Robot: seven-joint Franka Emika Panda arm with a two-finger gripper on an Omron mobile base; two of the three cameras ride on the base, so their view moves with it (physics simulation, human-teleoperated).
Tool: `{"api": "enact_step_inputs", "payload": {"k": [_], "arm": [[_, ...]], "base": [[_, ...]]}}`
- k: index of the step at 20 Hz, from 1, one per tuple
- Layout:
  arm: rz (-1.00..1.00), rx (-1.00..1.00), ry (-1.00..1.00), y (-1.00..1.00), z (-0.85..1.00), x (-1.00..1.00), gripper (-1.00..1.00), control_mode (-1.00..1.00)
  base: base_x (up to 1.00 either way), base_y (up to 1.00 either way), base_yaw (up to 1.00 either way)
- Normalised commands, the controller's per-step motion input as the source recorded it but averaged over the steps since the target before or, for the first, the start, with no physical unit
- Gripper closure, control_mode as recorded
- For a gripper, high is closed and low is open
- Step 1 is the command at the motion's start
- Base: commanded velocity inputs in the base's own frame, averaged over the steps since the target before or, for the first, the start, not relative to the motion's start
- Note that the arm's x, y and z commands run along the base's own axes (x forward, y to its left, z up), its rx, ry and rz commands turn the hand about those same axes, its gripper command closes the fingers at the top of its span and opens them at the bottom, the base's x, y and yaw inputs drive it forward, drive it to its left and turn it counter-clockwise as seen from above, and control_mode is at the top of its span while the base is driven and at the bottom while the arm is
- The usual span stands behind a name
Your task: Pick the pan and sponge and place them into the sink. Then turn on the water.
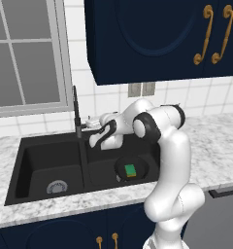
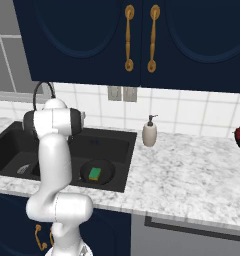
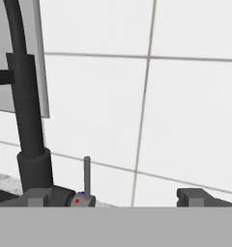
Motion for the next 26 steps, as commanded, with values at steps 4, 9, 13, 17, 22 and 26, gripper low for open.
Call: {"api": "enact_step_inputs", "payload": {"k": [4, 9, 13, 17, 22, 26], "arm": [[-0.02, 0.0, -0.03, 0.09, -0.01, 0.14, -1.0, -1.0], [-0.01, 0.0, -0.04, 0.05, -0.05, 0.2, -1.0, -1.0], [0.0, 0.0, -0.04, 0.07, -0.13, 0.14, -1.0, -1.0], [0.0, 0.0, -0.04, 0.09, -0.19, 0.1, -1.0, -1.0], [0.0, 0.0, -0.04, 0.05, -0.27, 0.01, -1.0, -1.0], [0.0, 0.0, -0.05, 0.01, -0.31, 0.0, -1.0, -1.0]], "base": [[0.0, 0.0, 0.0], [0.0, 0.0, 0.0], [0.0, 0.0, 0.0], [0.0, 0.0, 0.0], [0.0, 0.0, 0.0], [0.0, 0.0, 0.0]]}}
